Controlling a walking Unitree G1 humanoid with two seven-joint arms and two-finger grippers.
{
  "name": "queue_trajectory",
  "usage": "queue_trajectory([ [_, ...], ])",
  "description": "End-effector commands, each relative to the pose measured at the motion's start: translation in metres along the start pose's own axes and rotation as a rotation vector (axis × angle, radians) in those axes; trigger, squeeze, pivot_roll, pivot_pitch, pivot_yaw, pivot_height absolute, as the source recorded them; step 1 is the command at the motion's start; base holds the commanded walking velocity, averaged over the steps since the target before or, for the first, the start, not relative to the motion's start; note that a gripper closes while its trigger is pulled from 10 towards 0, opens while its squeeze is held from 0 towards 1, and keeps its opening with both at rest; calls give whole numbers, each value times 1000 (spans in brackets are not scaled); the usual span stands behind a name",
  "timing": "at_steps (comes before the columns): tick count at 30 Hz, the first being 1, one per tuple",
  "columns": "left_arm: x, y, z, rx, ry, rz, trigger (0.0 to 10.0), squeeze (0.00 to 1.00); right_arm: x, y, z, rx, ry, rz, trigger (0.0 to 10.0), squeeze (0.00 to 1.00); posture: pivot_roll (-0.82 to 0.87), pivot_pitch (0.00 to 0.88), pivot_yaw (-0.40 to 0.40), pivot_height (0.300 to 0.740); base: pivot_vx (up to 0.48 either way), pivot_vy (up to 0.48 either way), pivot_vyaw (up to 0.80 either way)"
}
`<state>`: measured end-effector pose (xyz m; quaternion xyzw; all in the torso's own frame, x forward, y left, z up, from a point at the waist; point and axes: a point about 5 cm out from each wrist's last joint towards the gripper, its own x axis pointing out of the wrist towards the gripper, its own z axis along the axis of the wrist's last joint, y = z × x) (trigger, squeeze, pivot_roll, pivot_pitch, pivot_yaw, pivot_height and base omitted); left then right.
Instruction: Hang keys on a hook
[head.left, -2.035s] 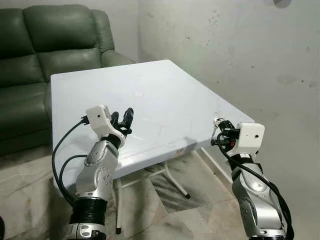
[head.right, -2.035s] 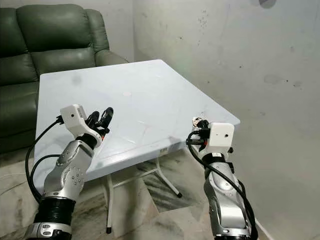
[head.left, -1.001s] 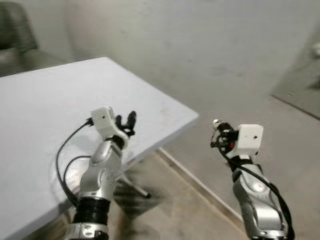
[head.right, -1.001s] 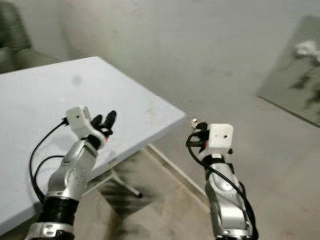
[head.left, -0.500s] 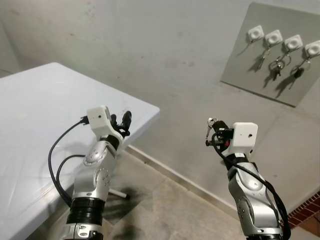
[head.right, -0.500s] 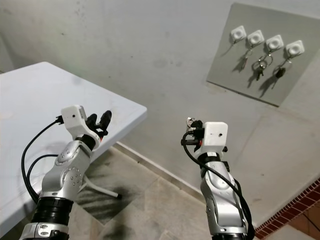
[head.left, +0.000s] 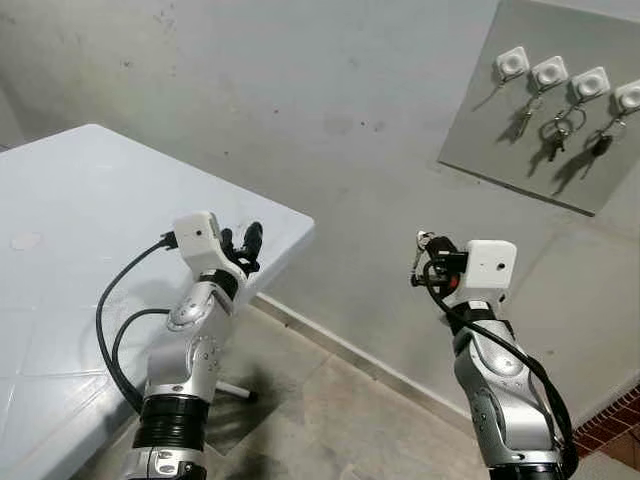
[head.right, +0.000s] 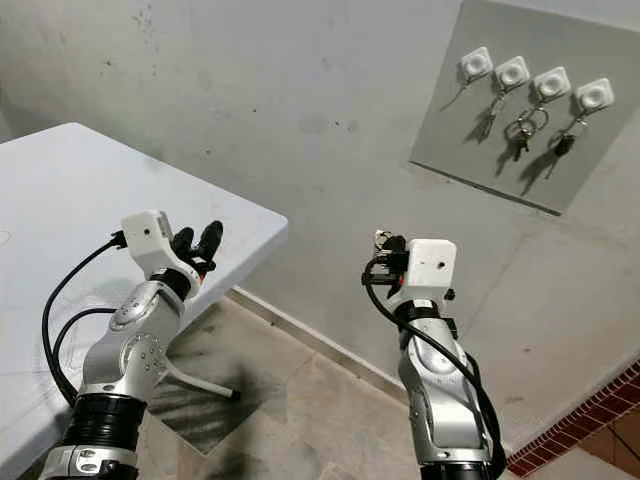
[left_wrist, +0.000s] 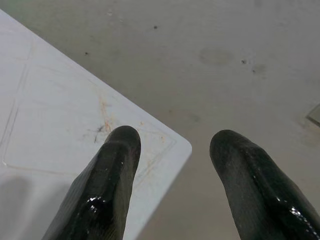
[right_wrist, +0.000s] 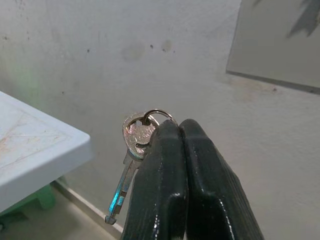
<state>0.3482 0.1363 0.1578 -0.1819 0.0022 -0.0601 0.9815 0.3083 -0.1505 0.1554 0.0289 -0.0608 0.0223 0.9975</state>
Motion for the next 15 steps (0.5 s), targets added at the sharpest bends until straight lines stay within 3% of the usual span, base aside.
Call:
queue_trajectory([
  [1,0,-6,1,29,0,-33,10000,0,1,-3,3,-1,-7,-15,10000,0,17,0,-26,740,0,0,-756],
  [4,-1,-7,2,24,0,-58,10000,0,0,-2,3,1,-6,-17,10000,0,13,0,-23,740,0,0,-756],
  [8,-1,-9,1,18,10,-73,10000,0,0,-2,2,2,-4,-20,10000,0,14,0,-23,740,0,-480,-753],
  [15,1,-7,2,-2,8,-29,10000,0,0,-2,2,4,-4,-21,10000,0,14,0,-21,740,0,0,-750],
])
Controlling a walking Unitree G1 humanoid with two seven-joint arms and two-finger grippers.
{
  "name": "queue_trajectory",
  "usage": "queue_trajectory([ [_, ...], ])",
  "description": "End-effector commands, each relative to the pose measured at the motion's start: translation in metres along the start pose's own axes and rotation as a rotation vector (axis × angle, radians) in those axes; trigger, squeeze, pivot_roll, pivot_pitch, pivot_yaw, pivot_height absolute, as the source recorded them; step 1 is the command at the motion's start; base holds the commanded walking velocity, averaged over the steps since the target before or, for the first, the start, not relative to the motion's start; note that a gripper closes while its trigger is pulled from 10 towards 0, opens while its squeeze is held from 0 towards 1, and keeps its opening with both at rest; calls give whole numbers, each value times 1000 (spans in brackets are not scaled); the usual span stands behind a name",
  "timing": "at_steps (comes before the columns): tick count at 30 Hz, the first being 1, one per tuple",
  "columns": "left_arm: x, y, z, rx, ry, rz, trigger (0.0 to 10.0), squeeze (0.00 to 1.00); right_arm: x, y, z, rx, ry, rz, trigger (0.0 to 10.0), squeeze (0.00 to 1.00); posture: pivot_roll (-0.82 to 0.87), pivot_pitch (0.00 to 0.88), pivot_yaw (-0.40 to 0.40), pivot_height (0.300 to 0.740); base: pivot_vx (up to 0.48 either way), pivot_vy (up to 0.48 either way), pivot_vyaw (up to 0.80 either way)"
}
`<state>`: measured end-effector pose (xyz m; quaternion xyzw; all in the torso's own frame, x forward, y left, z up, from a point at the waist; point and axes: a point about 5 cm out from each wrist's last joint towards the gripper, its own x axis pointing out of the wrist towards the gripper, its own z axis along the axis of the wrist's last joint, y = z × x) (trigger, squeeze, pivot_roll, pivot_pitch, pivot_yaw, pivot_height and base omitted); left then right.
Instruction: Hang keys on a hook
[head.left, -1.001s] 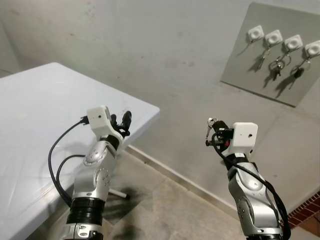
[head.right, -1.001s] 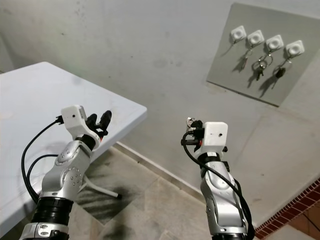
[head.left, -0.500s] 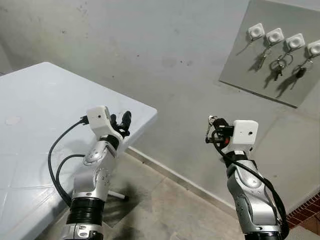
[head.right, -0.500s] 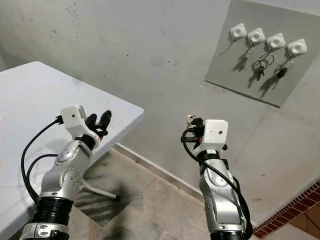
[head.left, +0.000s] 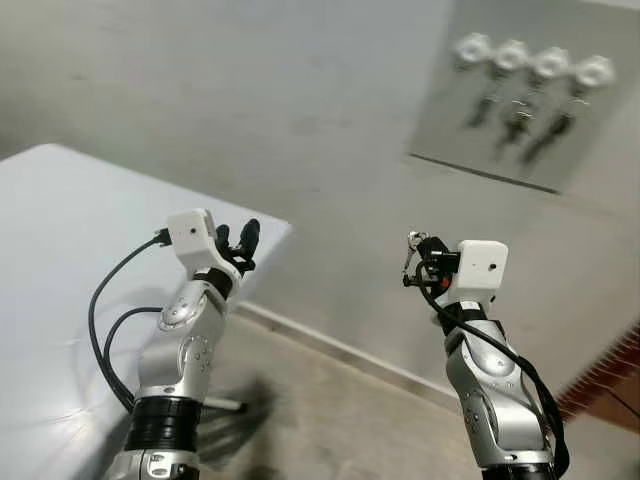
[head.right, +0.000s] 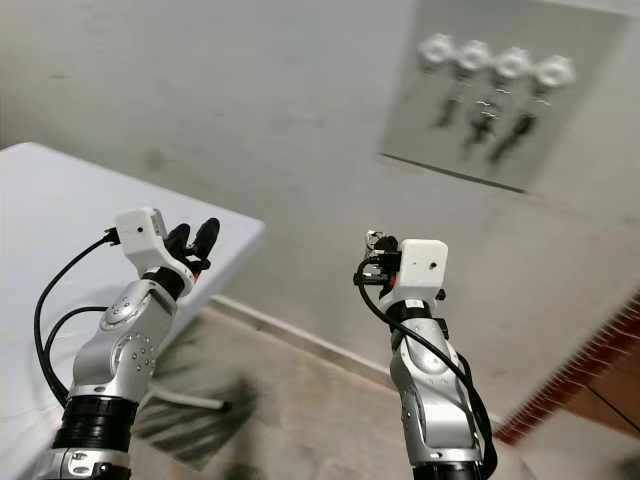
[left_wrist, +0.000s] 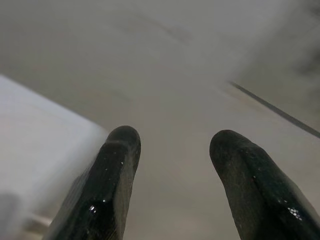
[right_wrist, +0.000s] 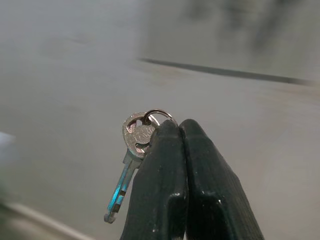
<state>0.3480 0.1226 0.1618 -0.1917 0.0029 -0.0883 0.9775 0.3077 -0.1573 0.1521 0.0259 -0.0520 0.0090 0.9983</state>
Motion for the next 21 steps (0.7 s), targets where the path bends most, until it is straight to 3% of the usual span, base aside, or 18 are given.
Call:
queue_trajectory([
  [1,0,7,4,20,-1,30,10000,0,1,5,5,11,-20,6,10000,0,16,0,-21,740,0,0,-750],
  [14,0,7,2,13,13,39,10000,0,1,5,5,16,-20,1,10000,0,16,0,-20,740,0,0,-746],
  [21,-1,8,-1,3,37,38,10000,0,-1,4,7,45,-48,-25,10000,0,16,0,-18,740,0,0,-70],
])
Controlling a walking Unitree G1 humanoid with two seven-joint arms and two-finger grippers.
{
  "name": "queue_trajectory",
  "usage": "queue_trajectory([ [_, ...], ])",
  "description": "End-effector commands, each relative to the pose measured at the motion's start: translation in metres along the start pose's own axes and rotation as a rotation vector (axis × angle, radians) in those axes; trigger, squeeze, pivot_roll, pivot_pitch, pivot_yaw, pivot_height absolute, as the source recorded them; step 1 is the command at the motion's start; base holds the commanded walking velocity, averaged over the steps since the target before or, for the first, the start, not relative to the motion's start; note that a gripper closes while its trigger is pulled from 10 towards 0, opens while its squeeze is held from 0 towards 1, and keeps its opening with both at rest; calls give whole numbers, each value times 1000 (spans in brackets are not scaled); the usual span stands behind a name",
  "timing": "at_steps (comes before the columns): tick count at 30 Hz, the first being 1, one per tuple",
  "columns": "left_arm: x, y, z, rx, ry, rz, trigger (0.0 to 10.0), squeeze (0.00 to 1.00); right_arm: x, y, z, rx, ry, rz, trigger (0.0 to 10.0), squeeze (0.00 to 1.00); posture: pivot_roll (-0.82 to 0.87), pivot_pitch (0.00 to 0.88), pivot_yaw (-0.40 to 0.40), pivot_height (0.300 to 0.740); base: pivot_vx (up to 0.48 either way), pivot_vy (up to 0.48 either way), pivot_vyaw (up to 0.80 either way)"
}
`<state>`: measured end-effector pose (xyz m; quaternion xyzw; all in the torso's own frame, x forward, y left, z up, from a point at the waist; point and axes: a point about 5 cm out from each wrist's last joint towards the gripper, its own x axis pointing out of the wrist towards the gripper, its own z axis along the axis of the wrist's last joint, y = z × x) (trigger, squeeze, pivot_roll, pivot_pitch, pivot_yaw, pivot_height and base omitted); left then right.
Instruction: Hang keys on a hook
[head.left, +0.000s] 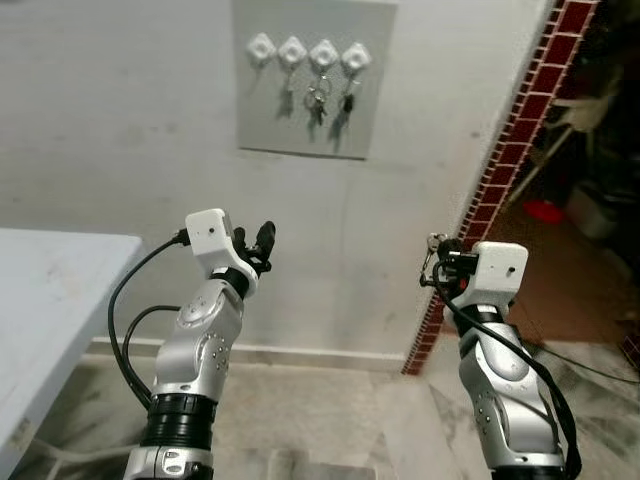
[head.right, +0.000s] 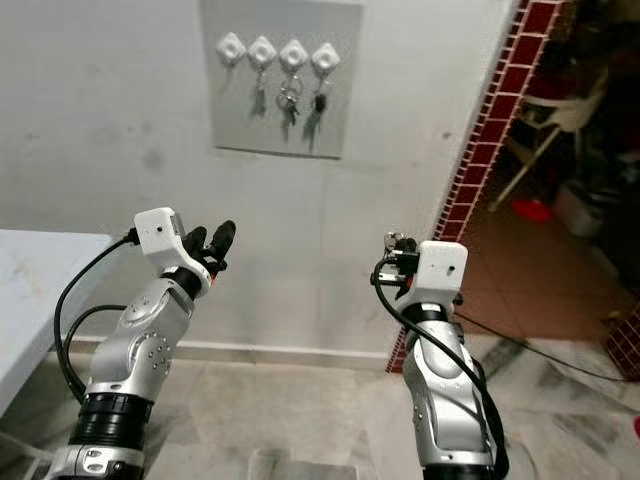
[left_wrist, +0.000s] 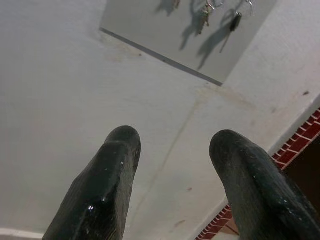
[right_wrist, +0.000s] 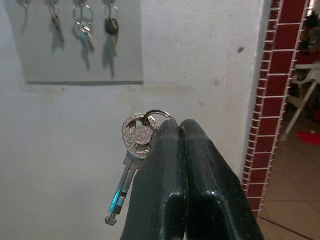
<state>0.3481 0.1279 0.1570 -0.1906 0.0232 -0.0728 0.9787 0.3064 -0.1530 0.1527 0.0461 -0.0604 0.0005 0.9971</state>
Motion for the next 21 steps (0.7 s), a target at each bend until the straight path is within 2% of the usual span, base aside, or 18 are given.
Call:
queue_trajectory([
  [1,-1,2,1,16,3,-1,10000,0,0,-3,5,-8,-23,-15,10000,0,16,0,-18,740,0,0,0],
  [5,-4,7,-1,42,14,-2,10000,0,-4,-14,-3,-46,14,-42,10000,0,12,0,-15,740,0,0,0],
  [8,-11,19,-2,88,39,-20,10000,0,-8,-34,-10,-112,75,-86,10000,0,11,0,-15,740,0,0,0],
  [10,-16,28,-4,131,59,-26,10000,0,-12,-47,-14,-121,114,-116,10000,0,9,0,-15,740,0,0,0],
  [13,-20,32,-4,137,69,-37,10000,0,-13,-55,-15,-134,136,-135,10000,0,9,0,-14,740,0,0,0],
  [15,-25,33,-2,132,60,-64,10000,0,-16,-61,-11,-151,115,-130,10000,0,5,0,-12,740,0,0,0],
  [18,-26,33,-3,123,69,-76,10000,0,-16,-59,-7,-146,89,-101,10000,0,4,0,-12,740,0,0,0],
  [21,-27,32,-3,108,71,-76,10000,0,-18,-51,-4,-143,63,-80,10000,0,0,0,-10,740,0,0,0],
])
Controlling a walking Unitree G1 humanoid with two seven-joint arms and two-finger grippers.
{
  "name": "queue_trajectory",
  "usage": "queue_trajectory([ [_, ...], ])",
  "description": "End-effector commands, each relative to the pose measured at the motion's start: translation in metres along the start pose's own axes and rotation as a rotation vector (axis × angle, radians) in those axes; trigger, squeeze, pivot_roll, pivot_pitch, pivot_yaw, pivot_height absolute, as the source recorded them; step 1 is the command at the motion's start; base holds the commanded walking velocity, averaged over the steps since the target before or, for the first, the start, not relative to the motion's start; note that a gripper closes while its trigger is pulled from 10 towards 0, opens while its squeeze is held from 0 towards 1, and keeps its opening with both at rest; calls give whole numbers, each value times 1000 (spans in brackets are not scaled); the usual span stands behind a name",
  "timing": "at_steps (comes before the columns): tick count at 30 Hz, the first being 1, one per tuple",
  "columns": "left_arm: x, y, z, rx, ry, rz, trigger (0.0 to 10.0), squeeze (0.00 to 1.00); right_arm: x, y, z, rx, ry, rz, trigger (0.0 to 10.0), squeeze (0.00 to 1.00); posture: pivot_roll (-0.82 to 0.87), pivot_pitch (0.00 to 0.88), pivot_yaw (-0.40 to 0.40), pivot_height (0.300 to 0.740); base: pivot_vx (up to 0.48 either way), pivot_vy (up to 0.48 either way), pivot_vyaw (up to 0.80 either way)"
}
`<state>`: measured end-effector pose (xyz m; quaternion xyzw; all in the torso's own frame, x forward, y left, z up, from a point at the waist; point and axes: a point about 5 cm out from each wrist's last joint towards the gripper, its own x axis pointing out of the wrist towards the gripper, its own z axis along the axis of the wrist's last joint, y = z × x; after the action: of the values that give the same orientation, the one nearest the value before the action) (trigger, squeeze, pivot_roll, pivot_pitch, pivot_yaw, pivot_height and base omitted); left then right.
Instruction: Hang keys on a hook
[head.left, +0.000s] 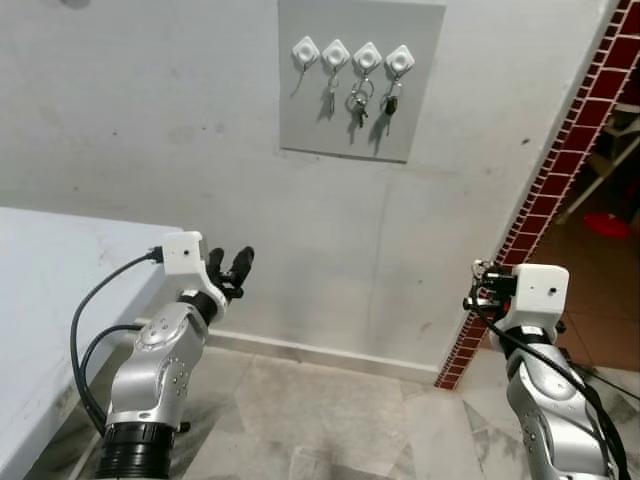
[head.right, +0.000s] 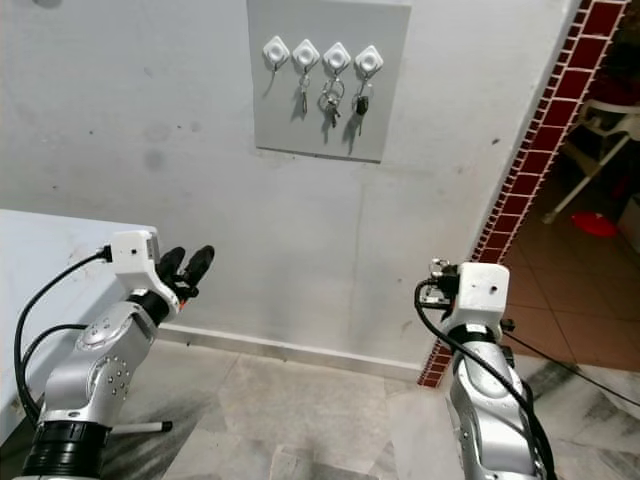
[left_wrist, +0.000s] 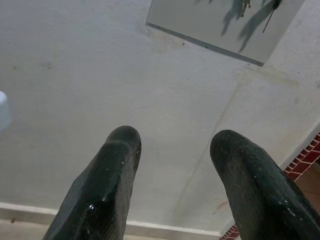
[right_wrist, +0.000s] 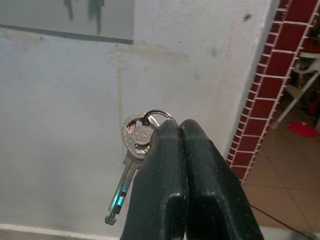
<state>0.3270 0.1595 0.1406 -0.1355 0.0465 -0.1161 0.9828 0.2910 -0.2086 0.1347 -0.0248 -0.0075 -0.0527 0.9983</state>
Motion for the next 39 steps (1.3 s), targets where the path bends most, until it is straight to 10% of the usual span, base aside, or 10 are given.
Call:
queue_trajectory([
  [1,-1,-1,2,-1,0,-6,10000,0,-2,7,8,17,-39,25,10000,0,0,0,-10,740,0,0,0],
  [24,7,-7,8,-41,-10,-12,10000,0,-3,27,13,64,-48,59,10000,0,-2,0,-10,740,0,444,0],
  [39,10,-14,8,-25,-13,-11,10000,0,-2,28,16,72,-53,61,10000,0,-6,0,-9,740,0,0,0],
])
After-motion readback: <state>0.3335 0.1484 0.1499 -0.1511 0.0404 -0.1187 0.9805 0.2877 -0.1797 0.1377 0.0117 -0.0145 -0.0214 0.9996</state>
